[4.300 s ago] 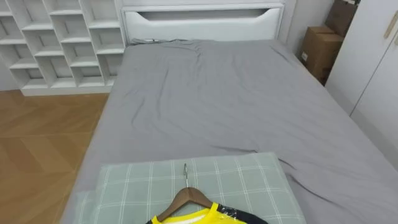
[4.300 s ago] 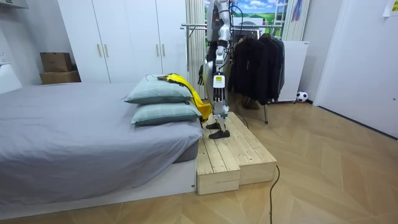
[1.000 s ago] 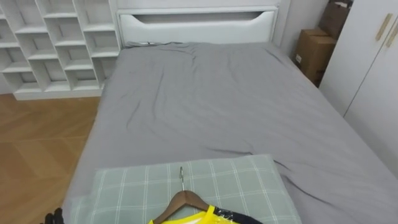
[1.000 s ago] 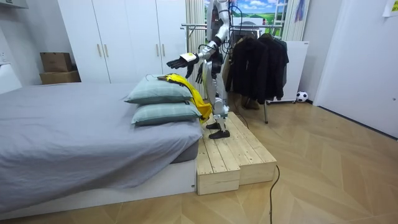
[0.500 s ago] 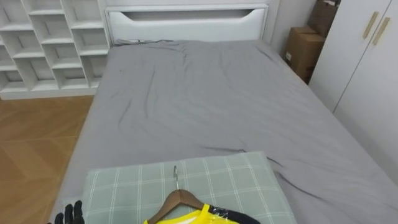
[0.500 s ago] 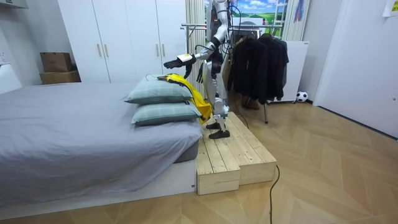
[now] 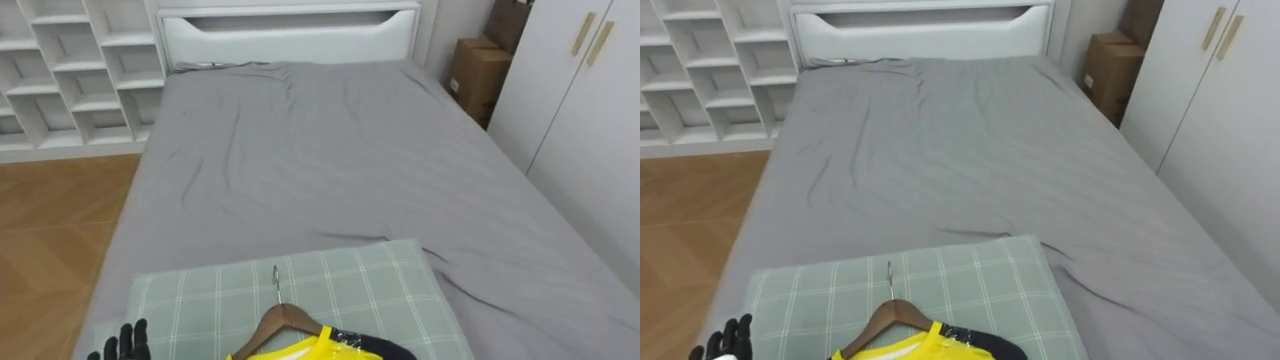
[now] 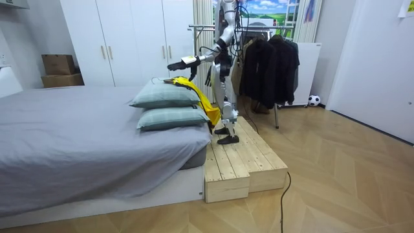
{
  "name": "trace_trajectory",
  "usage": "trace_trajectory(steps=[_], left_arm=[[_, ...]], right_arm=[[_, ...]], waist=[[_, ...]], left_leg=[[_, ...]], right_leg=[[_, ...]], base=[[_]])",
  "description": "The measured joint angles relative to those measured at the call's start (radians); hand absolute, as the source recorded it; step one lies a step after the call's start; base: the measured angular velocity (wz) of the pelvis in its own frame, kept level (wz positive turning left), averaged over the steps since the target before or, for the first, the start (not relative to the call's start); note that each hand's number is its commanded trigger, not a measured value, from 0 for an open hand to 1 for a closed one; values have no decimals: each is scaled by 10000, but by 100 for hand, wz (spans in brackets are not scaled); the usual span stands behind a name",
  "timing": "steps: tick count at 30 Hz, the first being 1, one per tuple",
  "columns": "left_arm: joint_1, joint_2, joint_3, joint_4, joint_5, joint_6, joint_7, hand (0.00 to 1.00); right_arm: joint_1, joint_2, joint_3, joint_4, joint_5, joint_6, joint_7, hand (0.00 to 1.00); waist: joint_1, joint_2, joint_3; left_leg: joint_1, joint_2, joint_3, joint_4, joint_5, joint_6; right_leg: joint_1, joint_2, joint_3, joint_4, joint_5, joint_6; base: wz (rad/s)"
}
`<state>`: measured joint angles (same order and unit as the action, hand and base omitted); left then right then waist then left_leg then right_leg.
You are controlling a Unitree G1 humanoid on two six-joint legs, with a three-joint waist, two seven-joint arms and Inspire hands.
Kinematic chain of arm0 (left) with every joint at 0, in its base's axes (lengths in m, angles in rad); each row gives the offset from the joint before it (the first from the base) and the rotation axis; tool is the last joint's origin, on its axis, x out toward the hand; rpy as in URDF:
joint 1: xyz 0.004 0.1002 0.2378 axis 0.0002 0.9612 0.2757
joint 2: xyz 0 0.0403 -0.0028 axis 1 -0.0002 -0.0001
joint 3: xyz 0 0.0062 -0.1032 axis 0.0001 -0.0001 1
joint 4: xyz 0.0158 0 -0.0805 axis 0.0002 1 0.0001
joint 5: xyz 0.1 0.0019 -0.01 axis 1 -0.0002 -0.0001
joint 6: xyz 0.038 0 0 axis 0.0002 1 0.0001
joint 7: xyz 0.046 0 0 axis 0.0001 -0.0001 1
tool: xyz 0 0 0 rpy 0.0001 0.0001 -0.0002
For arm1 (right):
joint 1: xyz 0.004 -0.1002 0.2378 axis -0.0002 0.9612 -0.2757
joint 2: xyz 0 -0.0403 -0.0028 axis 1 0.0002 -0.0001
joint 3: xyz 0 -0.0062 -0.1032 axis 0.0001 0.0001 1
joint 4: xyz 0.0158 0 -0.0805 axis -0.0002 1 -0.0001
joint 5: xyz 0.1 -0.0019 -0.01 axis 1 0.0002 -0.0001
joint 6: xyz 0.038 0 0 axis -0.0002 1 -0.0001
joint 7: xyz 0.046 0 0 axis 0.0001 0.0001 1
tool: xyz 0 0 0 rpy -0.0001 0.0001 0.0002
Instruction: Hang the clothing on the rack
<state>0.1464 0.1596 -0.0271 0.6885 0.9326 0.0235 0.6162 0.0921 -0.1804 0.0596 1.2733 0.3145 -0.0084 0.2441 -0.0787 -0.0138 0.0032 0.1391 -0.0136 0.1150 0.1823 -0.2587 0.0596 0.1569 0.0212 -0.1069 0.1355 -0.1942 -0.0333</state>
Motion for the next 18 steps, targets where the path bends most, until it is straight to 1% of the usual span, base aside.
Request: trace_trajectory(steps=[1, 3, 7, 11, 15, 18], left_arm=[[-49, 0, 0, 0, 0, -1, 0, 0], [-75, 0, -8, 0, 0, -4, 0, 0], [-156, 0, -172, -1, 10, -7, -1, 0], [-251, -3, -266, -1, 12, -8, -9, 0], [-341, -117, -355, 0, 13, -16, -24, 0], [-343, -153, -623, 33, 19, -8, -39, 0]], right_arm=[[0, -2, 0, 0, 0, -22, -62, 0], [3, -5, -10, 2, 0, -53, -131, 0], [-25, -8, -27, 58, 118, -129, -139, 0], [-25, -8, -23, 95, 197, -129, -141, 0], [-28, 10, -5, 103, 341, -139, -153, 0], [-35, 42, -3, 92, 350, -139, -183, 0]], waist=[[0, 41, 8], [-36, 103, -2], [-86, 147, -32], [-91, 151, -48], [-114, 135, -51], [-137, 100, -48]], left_leg=[[38, 4, 48, -20, 0, 0], [50, 3, 68, -21, -1, 2], [58, 2, 65, -26, -2, 2], [55, 6, 67, -30, -1, 1], [57, 7, 69, -25, -1, 1], [62, 4, 86, -24, 0, 2]], right_leg=[[8, 2, 37, 0, 0, 0], [3, 6, 72, -3, 0, 0], [-43, 8, 71, -9, 0, 0], [-88, 1, 75, -10, 1, -1], [-87, -15, -1, -6, 1, -1], [-83, -11, 1, -6, 1, -1]], base=[[-10], [-6], [0], [0], [0], [0]])
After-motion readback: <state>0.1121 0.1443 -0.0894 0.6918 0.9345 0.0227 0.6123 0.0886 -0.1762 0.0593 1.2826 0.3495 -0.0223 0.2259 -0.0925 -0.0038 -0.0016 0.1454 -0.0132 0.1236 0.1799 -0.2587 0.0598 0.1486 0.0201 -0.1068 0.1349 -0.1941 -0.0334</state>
